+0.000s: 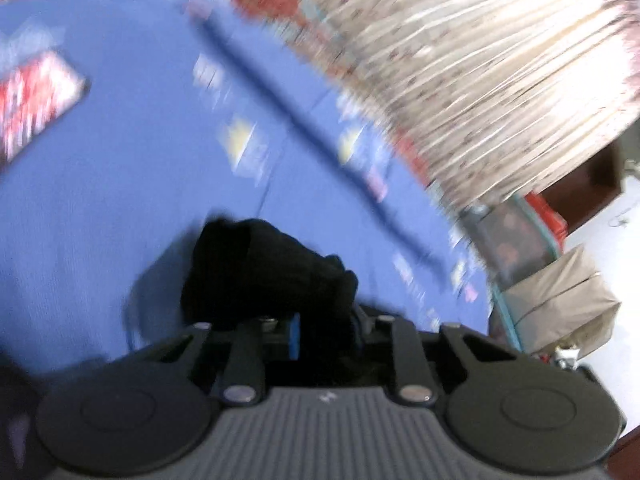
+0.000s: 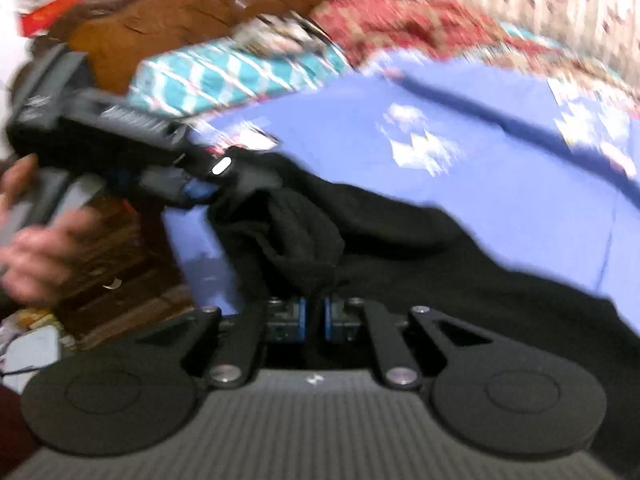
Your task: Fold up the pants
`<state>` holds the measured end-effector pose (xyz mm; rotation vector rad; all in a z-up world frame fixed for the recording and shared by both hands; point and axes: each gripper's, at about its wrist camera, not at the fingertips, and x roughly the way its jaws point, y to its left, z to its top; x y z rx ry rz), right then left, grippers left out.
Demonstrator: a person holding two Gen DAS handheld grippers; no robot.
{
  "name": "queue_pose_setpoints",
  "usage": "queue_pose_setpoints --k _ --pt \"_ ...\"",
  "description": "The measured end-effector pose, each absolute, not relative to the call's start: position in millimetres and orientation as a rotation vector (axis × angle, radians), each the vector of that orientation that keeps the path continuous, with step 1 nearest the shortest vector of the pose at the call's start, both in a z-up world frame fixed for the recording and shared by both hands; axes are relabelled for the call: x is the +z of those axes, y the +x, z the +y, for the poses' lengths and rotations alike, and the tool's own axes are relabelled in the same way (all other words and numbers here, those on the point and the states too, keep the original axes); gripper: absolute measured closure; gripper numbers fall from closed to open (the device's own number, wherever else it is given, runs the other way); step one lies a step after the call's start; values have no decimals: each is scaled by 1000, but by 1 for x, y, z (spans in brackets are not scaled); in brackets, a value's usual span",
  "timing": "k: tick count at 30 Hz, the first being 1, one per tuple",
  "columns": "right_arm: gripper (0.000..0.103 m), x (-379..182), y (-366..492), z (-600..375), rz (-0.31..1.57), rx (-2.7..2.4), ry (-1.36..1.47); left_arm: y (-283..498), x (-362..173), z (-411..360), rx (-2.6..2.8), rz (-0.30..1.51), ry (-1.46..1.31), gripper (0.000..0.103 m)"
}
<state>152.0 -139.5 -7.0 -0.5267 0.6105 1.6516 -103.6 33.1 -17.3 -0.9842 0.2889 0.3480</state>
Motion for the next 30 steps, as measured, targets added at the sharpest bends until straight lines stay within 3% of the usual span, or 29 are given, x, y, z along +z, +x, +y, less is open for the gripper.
queue_pose_setpoints --k 4,5,6,8,11,16,19,21,22,26,28,29,30 --pt "82 -23 132 -137 610 1658 -580 -118 -17 33 391 291 -957 83" --pt "77 -35 127 -134 629 1642 -615 -117 -29 33 415 336 -979 83" --pt "64 -47 123 -129 653 1626 -663 -116 -42 33 447 391 -1009 83" --pt "58 -61 116 -126 658 1601 -726 -122 -63 30 498 459 -1057 79" --pt "46 -49 116 -134 635 1622 -710 -141 -68 26 522 438 -1082 55" --pt "45 -27 143 -149 688 1588 -564 -159 -47 43 570 345 -1040 44" --pt "45 -25 157 -161 765 1536 -436 -150 -30 65 573 333 -991 30" --pt "45 -28 165 -168 808 1493 -373 -133 -24 76 521 344 -923 2" --pt "45 -29 169 -171 828 1467 -349 -120 -23 84 489 360 -884 0" --pt "45 -32 175 -175 867 1401 -329 -61 -41 110 425 521 -849 0" --pt "45 -32 176 -176 866 1386 -330 -38 -58 110 364 598 -894 7" --pt "45 -31 178 -175 866 1381 -329 -26 -66 102 325 632 -911 22" --pt "45 -31 179 -174 866 1373 -328 -19 -67 91 330 651 -874 46"
